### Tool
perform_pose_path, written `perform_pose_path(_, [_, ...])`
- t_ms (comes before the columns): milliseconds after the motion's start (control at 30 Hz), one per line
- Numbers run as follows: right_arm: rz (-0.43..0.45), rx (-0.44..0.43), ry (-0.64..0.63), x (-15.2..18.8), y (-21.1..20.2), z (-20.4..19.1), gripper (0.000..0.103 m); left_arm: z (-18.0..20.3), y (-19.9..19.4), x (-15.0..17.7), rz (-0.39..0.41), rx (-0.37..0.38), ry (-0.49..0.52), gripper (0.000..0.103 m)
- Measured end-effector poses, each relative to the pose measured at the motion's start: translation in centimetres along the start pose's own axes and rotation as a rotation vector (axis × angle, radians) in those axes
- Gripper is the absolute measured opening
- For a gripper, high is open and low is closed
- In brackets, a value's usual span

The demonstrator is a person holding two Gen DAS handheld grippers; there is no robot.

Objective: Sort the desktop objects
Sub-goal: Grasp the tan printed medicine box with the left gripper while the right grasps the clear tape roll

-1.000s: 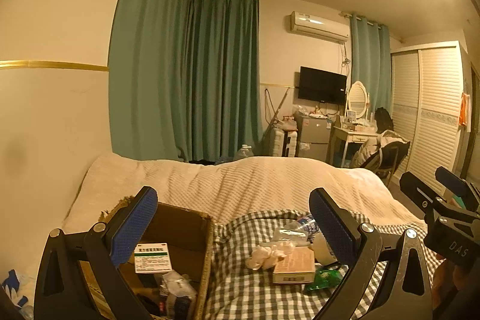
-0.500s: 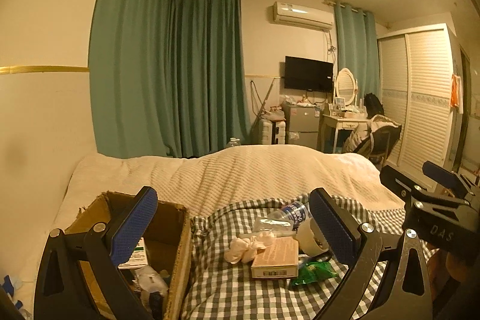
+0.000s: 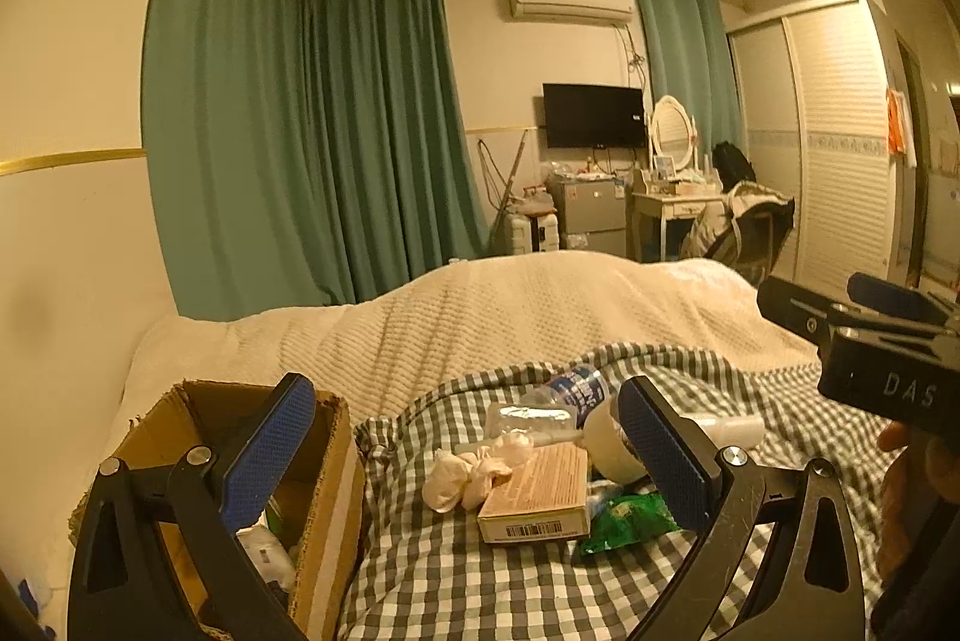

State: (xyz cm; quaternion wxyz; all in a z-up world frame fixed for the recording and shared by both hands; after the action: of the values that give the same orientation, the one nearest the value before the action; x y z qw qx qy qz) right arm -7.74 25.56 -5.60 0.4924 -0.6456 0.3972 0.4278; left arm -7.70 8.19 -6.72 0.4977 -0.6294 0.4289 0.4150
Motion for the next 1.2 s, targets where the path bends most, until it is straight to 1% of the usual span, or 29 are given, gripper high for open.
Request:
perform_pose_path(267, [-0.067,-0.002,0.027,1.9,2.0,1.1,0.103,0.7,2.0,1.7,-0.048,0.010,0.025,0.103])
perform_pose_path(533, [-0.139,-0.060,0.041,3.6,4.0,0.8,0.103,1.4,3.7,3.4,-0.102,0.039,0.049,0.103])
perform_pose_path(733, [-0.194,-0.087,0.052,5.2,5.7,0.5,0.103,1.7,5.1,4.9,-0.159,0.064,0.057,0.103])
perform_pose_path(900, [-0.236,-0.104,0.085,6.6,7.6,0.7,0.103,2.6,6.1,6.1,-0.216,0.121,0.079,0.103])
perform_pose_path(1033, [-0.256,-0.132,0.128,7.1,9.4,0.9,0.103,3.3,7.0,6.9,-0.251,0.136,0.106,0.103])
perform_pose_path(1200, [-0.314,-0.177,0.214,8.0,11.9,1.3,0.103,4.5,8.1,7.7,-0.296,0.157,0.147,0.103])
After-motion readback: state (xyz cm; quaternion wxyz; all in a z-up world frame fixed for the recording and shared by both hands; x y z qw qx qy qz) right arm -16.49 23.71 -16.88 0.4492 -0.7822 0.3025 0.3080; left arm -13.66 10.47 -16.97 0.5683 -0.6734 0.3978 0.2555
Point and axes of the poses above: each gripper's, at about its wrist camera, not at the fingertips, and y roughly the way its jaws point, z to its right, x to its underside, the point moved 4 cm from there along y, roughly the way its jaws point, and after that the axes turned 11 degrees about -x, right-handed, at the moved point
